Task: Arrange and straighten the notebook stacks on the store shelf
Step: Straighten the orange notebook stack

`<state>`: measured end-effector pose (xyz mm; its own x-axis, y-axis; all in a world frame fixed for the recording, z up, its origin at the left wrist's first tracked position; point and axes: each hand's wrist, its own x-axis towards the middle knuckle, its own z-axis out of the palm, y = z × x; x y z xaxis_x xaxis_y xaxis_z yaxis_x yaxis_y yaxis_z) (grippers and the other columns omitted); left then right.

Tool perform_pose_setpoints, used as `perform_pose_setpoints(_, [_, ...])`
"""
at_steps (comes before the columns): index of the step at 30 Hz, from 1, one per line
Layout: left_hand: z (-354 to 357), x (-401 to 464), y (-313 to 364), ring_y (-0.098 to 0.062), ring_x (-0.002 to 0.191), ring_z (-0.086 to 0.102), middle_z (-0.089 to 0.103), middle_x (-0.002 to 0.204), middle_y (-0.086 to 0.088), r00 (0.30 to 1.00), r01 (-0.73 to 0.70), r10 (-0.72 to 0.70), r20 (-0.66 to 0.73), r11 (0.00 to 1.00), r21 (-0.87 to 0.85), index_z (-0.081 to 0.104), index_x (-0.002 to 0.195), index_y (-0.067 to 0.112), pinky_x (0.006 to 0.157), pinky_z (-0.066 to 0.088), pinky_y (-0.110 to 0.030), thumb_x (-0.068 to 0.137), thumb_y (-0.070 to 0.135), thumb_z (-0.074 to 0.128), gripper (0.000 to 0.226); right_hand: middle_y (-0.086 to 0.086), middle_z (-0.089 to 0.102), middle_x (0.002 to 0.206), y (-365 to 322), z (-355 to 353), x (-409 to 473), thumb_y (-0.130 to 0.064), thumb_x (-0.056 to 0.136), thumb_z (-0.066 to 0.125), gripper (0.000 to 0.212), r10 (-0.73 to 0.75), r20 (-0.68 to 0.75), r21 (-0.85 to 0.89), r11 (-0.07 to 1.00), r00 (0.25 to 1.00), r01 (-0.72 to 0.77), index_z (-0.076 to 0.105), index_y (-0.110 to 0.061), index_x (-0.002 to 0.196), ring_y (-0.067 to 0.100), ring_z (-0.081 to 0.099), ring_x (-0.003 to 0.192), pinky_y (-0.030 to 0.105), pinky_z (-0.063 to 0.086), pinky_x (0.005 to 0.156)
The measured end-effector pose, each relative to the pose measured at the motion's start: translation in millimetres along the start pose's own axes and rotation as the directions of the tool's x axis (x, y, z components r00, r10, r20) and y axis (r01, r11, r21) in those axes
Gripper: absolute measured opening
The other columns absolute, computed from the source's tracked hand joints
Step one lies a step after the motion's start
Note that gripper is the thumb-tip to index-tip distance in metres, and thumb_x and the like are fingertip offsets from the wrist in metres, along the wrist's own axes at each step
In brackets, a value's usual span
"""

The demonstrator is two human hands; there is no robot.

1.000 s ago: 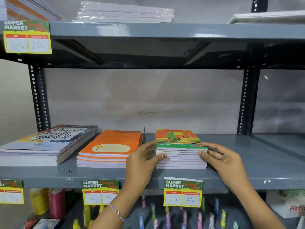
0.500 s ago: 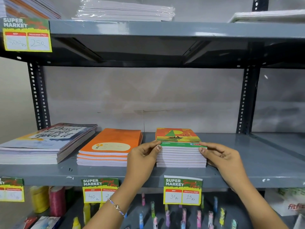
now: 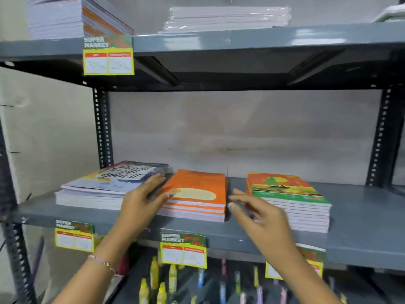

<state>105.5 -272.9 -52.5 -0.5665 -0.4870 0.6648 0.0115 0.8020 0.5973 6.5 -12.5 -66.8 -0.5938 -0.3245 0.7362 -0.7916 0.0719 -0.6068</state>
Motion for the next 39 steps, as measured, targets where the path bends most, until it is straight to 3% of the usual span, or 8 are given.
perform_pose_setpoints(3, [-8, 2, -23, -0.012, 0.109, 0.065, 0.073, 0.116, 0.006, 0.991, 0.105, -0.104, 0.081, 0.994, -0.007, 0.065, 0.125, 0.028, 0.08, 0.05, -0.028, 0.061, 0.06, 0.075, 0.072, -0.014, 0.067, 0.109, 3, 37, 20, -0.045, 0.075, 0.078, 0.059, 0.173, 0.14, -0.177, 0.973, 0.975, -0.147, 0.059, -0.028, 0.128, 0.005, 0.062, 0.097, 0.013, 0.049, 0.077])
perform_pose_setpoints(6, [-6, 7, -33, 0.002, 0.097, 0.067, 0.072, 0.116, 0.006, 0.976, 0.166, -0.14, 0.166, 0.974, -0.155, 0.065, 0.124, 0.019, 0.083, 0.053, -0.016, 0.04, 0.061, 0.082, 0.095, -0.018, 0.07, 0.105, 15, 47, 20, -0.041, 0.064, 0.086, 0.077, 0.225, 0.099, -0.168, 0.964, 0.969, -0.207, 0.054, -0.026, 0.132, 0.007, 0.067, 0.099, 0.03, 0.056, 0.09])
perform_pose_setpoints(11, [-3, 4, -39, 0.014, 0.086, 0.066, 0.072, 0.098, 0.02, 0.984, 0.16, -0.129, 0.125, 0.946, -0.281, 0.072, 0.112, 0.02, 0.071, 0.049, 0.001, 0.042, 0.04, 0.092, 0.076, -0.043, 0.056, 0.094, 22, 48, 17, -0.028, 0.062, 0.09, 0.075, 0.161, 0.068, -0.157, 0.976, 0.985, -0.149, 0.059, -0.028, 0.13, -0.011, 0.063, 0.096, 0.028, 0.055, 0.094])
perform_pose_setpoints(14, [-4, 4, -40, 0.016, 0.078, 0.066, 0.069, 0.073, 0.035, 0.986, 0.162, -0.142, 0.089, 0.946, -0.281, 0.077, 0.101, 0.019, 0.067, 0.047, 0.002, 0.052, 0.025, 0.093, 0.052, -0.024, 0.066, 0.101, 20, 49, 14, -0.031, 0.064, 0.088, 0.068, 0.118, 0.038, -0.176, 0.978, 0.992, -0.11, 0.063, -0.027, 0.127, -0.005, 0.064, 0.092, 0.022, 0.055, 0.09])
perform_pose_setpoints(20, [-2, 3, -41, 0.006, 0.078, 0.071, 0.076, 0.075, 0.017, 0.983, 0.185, -0.166, 0.083, 0.921, -0.344, 0.08, 0.093, 0.019, 0.065, 0.05, -0.002, 0.055, 0.023, 0.09, 0.04, -0.007, 0.078, 0.101, 17, 46, 9, -0.036, 0.071, 0.083, 0.04, 0.118, 0.043, -0.286, 0.953, 0.992, -0.101, 0.074, -0.029, 0.11, 0.005, 0.068, 0.079, -0.008, 0.037, 0.067])
perform_pose_setpoints(29, [-3, 3, -38, -0.009, 0.083, 0.075, 0.079, 0.086, 0.002, 0.965, 0.262, -0.227, 0.132, 0.842, -0.472, 0.078, 0.092, 0.026, 0.065, 0.06, -0.018, 0.052, 0.025, 0.088, 0.041, -0.009, 0.074, 0.113, 12, 45, 8, -0.031, 0.074, 0.082, 0.045, 0.152, 0.037, -0.252, 0.958, 0.988, -0.138, 0.071, -0.028, 0.117, -0.001, 0.064, 0.091, -0.004, 0.039, 0.072])
perform_pose_setpoints(34, [-4, 5, -36, 0.004, 0.084, 0.071, 0.078, 0.089, 0.007, 0.968, 0.246, -0.212, 0.13, 0.895, -0.371, 0.079, 0.095, 0.026, 0.063, 0.054, -0.006, 0.061, 0.03, 0.088, 0.036, -0.006, 0.072, 0.118, 12, 46, 9, -0.038, 0.073, 0.082, 0.053, 0.194, 0.061, -0.271, 0.947, 0.979, -0.171, 0.068, -0.025, 0.122, 0.009, 0.067, 0.101, 0.018, 0.049, 0.085])
perform_pose_setpoints(39, [-5, 3, -35, 0.0, 0.081, 0.073, 0.079, 0.087, 0.005, 0.971, 0.236, -0.194, 0.141, 0.879, -0.415, 0.079, 0.097, 0.019, 0.062, 0.053, -0.006, 0.054, 0.029, 0.089, 0.045, -0.006, 0.072, 0.118, 12, 45, 10, -0.035, 0.073, 0.082, 0.05, 0.178, 0.053, -0.278, 0.948, 0.982, -0.157, 0.069, -0.027, 0.12, 0.009, 0.067, 0.103, 0.016, 0.048, 0.085])
